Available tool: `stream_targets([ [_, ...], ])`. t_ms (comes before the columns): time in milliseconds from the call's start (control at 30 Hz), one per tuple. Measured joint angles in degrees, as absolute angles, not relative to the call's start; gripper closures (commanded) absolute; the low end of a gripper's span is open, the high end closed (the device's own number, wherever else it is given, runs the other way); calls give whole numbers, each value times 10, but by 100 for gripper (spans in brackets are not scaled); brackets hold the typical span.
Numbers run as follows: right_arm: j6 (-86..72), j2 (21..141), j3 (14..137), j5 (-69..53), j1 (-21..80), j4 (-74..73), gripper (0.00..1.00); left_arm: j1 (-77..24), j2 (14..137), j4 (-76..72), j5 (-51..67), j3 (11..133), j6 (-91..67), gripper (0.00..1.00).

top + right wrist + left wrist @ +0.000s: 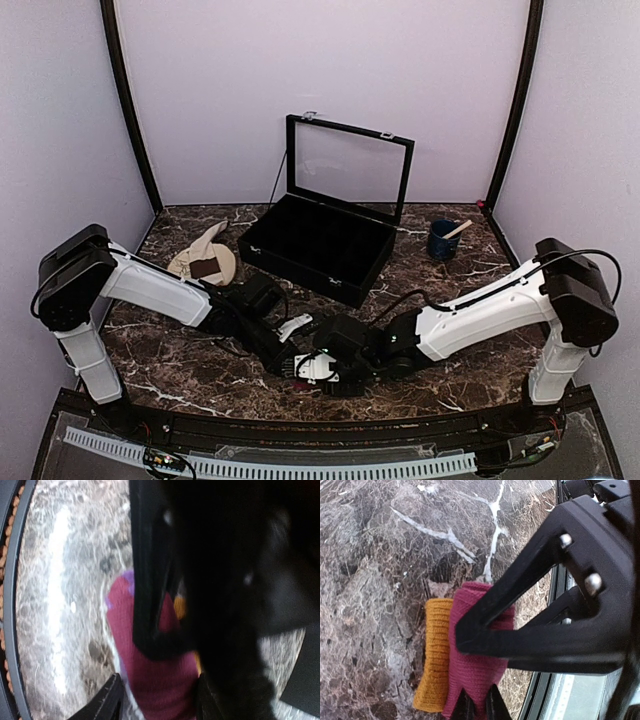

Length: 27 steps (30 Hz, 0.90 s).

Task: Roll the socks
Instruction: Pass from the left arm to the right

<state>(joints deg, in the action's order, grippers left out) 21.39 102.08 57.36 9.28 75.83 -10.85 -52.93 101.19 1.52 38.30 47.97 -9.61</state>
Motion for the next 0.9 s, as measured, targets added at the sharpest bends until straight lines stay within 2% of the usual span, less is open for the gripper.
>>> stream_targets([
  [200,223,1057,600,93,759,-110,51,-526,1013,23,390,481,-88,100],
  [300,224,1063,608,93,759,-112,55,-525,1013,28,394,482,-82,100],
  [733,199,1075,626,63,752,-140,93,-515,1014,35,406,482,-79,100],
  [800,194,1077,631,58,750,-147,96,-512,1016,35,412,482,-79,100],
  [833,192,1078,633,54,749,-150,98,-510,1017,35,414,482,-81,96],
  [900,188,1078,634,47,746,-151,100,-508,1018,35,416,482,-85,79],
])
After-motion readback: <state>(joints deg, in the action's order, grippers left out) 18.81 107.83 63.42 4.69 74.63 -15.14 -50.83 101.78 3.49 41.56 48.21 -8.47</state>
